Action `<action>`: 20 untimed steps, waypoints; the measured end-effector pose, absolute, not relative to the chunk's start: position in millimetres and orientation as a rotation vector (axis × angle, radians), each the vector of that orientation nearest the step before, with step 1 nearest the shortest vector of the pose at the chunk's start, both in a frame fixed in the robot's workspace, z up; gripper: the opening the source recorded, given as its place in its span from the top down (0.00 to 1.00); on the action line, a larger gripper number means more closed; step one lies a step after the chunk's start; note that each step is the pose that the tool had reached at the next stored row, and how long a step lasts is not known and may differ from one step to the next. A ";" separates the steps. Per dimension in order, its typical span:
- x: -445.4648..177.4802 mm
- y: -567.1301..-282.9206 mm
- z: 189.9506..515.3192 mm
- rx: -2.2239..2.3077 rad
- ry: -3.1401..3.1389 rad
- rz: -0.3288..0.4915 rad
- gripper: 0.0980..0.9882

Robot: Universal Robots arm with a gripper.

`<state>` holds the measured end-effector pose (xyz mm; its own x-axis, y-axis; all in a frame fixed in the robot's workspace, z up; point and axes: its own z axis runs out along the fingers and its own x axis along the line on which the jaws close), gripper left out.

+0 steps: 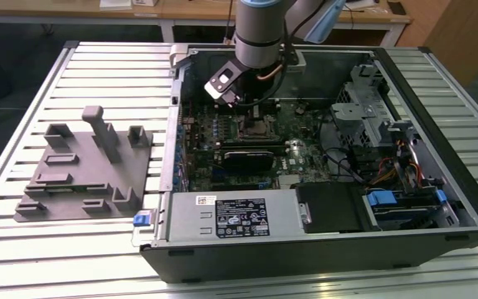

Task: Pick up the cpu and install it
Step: 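Close the cpu cover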

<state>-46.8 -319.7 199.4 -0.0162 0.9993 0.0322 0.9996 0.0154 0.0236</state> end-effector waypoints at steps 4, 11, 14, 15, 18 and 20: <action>-41.6 -319.6 199.0 -2.199 -2.234 -0.064 0.99; -41.1 -319.5 209.4 -2.198 -2.234 -0.064 0.99; -36.2 -319.6 209.5 -2.199 -2.234 -0.064 0.99; -34.8 -319.6 209.5 -2.199 -2.234 -0.064 0.99; -31.8 -319.6 209.4 -2.198 -2.234 -0.064 0.99; -30.3 -319.6 209.5 -2.198 -2.234 -0.064 0.99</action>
<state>-30.3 -319.6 209.5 -0.0163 0.9993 0.0333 0.9996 0.0155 0.0242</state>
